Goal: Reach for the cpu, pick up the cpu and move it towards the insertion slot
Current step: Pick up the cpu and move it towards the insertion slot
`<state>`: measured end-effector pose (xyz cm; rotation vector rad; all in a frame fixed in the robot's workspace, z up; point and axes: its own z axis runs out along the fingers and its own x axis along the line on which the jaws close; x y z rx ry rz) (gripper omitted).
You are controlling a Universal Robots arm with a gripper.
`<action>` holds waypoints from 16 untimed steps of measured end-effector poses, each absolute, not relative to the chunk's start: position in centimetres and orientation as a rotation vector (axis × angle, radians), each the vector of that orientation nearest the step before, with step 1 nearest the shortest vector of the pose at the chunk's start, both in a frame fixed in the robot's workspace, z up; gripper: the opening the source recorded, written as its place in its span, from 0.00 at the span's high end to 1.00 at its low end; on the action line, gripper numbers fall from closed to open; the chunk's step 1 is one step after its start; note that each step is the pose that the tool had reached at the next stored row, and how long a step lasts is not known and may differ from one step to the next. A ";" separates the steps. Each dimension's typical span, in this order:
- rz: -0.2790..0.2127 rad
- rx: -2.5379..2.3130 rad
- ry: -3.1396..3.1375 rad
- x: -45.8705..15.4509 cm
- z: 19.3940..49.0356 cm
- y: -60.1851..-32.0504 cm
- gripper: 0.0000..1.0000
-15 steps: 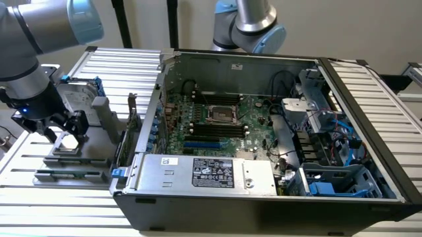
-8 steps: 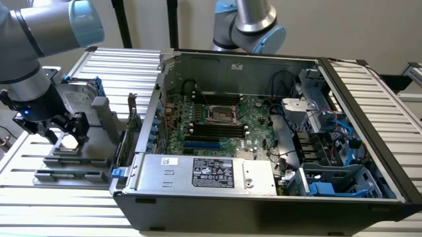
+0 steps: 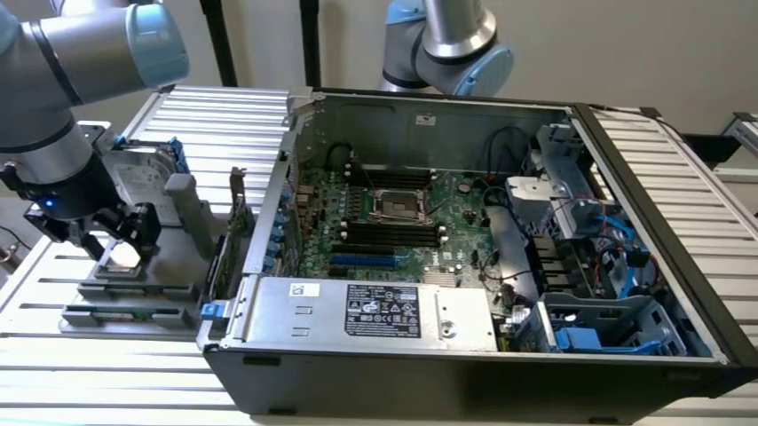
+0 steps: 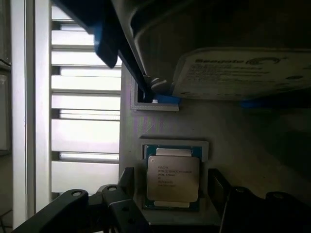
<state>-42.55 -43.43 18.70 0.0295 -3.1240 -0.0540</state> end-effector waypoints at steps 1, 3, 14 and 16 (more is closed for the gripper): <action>-0.054 0.029 -3.124 -42.6 18.7 -43.4 0.29; -0.052 0.029 -3.123 -42.6 18.7 -43.4 0.29; -0.037 0.029 -3.123 -42.4 18.6 -43.1 0.29; -0.036 0.029 -3.123 -42.4 18.6 -43.1 0.29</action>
